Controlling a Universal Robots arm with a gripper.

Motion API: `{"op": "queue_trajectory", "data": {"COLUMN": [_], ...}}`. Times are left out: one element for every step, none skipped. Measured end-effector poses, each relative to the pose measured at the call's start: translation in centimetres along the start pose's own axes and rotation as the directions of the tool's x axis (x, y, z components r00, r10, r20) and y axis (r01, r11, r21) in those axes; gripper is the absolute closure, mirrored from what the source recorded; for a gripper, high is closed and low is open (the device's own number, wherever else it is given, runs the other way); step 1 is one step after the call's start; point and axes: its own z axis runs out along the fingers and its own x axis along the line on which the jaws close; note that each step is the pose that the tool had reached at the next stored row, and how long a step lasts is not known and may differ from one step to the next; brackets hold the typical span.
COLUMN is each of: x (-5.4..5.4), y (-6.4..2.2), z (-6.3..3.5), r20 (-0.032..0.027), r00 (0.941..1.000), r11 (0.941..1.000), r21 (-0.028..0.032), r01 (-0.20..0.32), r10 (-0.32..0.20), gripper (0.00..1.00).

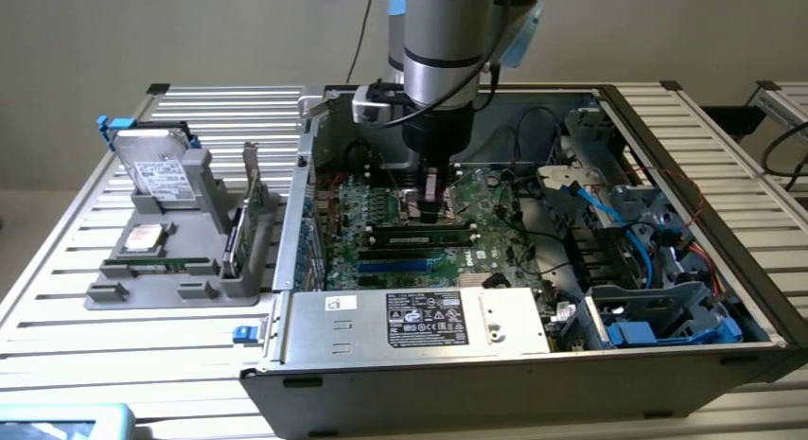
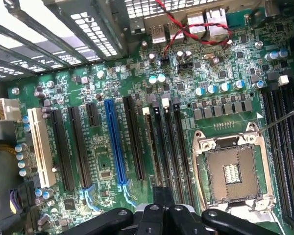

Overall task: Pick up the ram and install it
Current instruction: 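Press down the ram until it locks into place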

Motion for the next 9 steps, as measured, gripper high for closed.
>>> {"op": "queue_trajectory", "data": {"x": [0.00, 0.00, 0.00, 0.00, 0.00, 0.00, -0.01, 0.00, 0.00], "y": [0.00, 0.00, 0.00, 0.00, 0.00, 0.00, 0.00, 0.00, 0.00], "z": [0.01, 0.02, 0.03, 0.04, 0.05, 0.05, 0.07, 0.07, 0.08], "r20": [-0.0003, -0.0004, -0.0007, -0.0010, -0.0012, -0.0016, -0.0018, -0.0022, -0.0025], "r00": [0.9999, 0.9995, 0.9989, 0.9980, 0.9969, 0.9955, 0.9939, 0.9920, 0.9899], "r11": [0.9999, 0.9995, 0.9989, 0.9980, 0.9969, 0.9955, 0.9939, 0.9920, 0.9899], "r21": [-0.0009, -0.0018, -0.0027, -0.0036, -0.0044, -0.0054, -0.0063, -0.0072, -0.0080], "r01": [-0.016, -0.031, -0.047, -0.063, -0.078, -0.095, -0.110, -0.126, -0.142], "r10": [0.016, 0.031, 0.047, 0.063, 0.078, 0.095, 0.110, 0.126, 0.142], "gripper": [0.89, 0.89, 0.89, 0.89, 0.89, 0.89, 0.89, 0.89, 0.89]}}
